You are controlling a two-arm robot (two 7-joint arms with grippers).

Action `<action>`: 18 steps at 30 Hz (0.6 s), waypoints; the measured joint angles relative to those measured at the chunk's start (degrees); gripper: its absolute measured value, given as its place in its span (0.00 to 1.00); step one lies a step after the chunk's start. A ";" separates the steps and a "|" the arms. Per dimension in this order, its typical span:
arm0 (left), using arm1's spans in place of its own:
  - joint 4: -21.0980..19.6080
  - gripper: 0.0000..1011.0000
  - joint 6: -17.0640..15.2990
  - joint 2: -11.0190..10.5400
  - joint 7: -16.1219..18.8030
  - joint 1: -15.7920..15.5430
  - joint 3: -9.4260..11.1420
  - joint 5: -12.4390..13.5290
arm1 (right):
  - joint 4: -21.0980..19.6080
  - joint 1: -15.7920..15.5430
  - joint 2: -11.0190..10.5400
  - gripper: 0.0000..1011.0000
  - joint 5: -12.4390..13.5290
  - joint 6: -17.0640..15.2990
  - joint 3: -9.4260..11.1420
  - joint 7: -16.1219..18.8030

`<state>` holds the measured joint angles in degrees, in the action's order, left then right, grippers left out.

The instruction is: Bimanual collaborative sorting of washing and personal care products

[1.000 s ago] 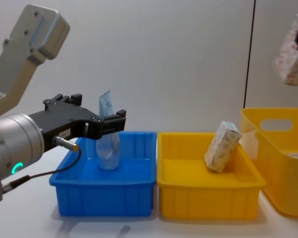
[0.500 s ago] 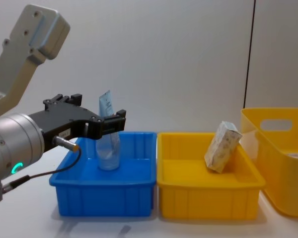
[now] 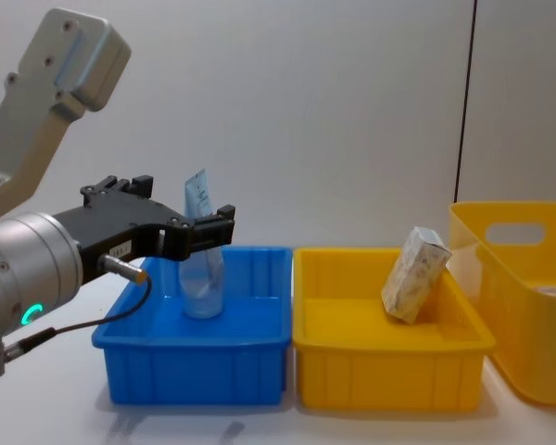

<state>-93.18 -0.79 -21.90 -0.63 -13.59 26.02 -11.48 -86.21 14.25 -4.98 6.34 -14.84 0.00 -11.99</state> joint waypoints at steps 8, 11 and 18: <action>0.00 0.99 0.00 0.00 0.00 0.00 0.00 0.00 | 1.99 0.00 -0.21 0.38 -0.57 -2.74 0.23 -0.06; 0.00 0.99 0.00 0.00 0.00 0.00 0.00 0.00 | 2.47 0.01 -0.26 0.49 -0.68 -3.32 0.30 -0.08; 0.00 0.99 0.00 0.00 0.00 0.00 0.00 0.00 | 3.16 0.04 -0.32 0.72 -0.87 -4.30 0.38 -0.11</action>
<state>-93.18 -0.79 -21.89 -0.63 -13.59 26.02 -11.48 -83.04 14.30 -5.30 5.46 -19.13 0.38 -12.10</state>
